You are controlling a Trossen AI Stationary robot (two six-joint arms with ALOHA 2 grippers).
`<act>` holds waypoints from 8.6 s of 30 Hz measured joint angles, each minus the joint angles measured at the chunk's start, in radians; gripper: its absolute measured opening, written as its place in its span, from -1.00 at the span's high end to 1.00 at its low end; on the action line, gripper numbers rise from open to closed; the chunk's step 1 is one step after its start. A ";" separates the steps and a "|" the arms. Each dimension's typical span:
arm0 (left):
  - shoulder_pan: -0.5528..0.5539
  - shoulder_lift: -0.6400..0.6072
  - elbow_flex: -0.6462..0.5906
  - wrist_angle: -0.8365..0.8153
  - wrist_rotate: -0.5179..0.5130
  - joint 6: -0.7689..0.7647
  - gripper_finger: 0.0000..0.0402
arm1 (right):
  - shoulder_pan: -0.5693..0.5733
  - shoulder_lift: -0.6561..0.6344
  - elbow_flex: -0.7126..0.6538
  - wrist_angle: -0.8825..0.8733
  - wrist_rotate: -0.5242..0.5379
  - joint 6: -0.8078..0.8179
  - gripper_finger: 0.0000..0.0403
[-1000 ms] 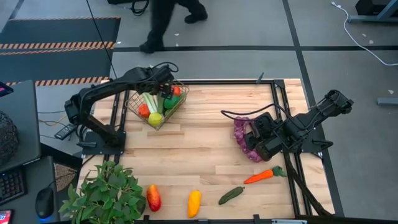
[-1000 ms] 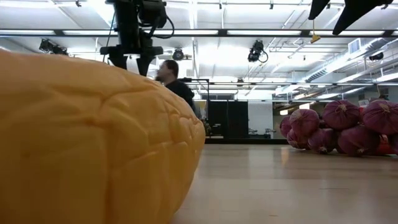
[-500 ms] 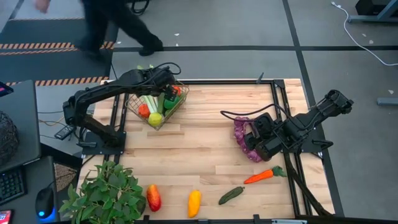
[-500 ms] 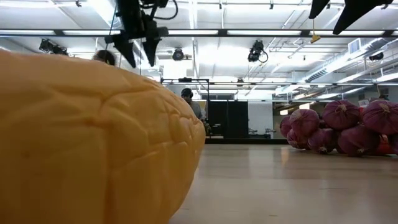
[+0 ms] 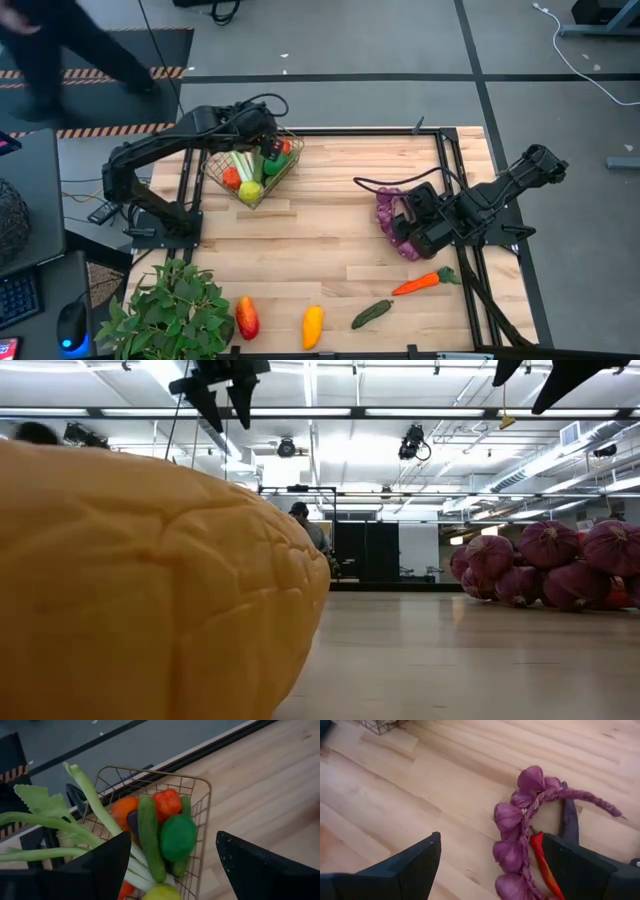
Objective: Build produce basket
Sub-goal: Put the green chili pepper into the wire basket, then put the red mango into the wire basket
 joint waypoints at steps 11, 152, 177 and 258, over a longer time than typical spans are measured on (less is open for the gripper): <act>-0.239 0.000 0.053 -0.010 0.008 -0.143 -0.48 | 0.064 0.061 -0.045 0.102 -0.155 0.070 -0.73; -0.301 -0.022 -0.054 0.800 0.110 -0.060 -0.20 | -0.439 0.031 -0.072 1.263 -0.164 -1.108 0.42; -0.036 -0.021 -0.054 0.224 0.102 -0.011 0.41 | -0.465 0.031 -0.072 0.976 -0.244 -0.944 -0.44; -0.904 0.372 -0.053 -0.036 0.764 -0.202 -0.67 | 0.324 0.208 -0.072 0.624 -0.067 -0.003 -0.39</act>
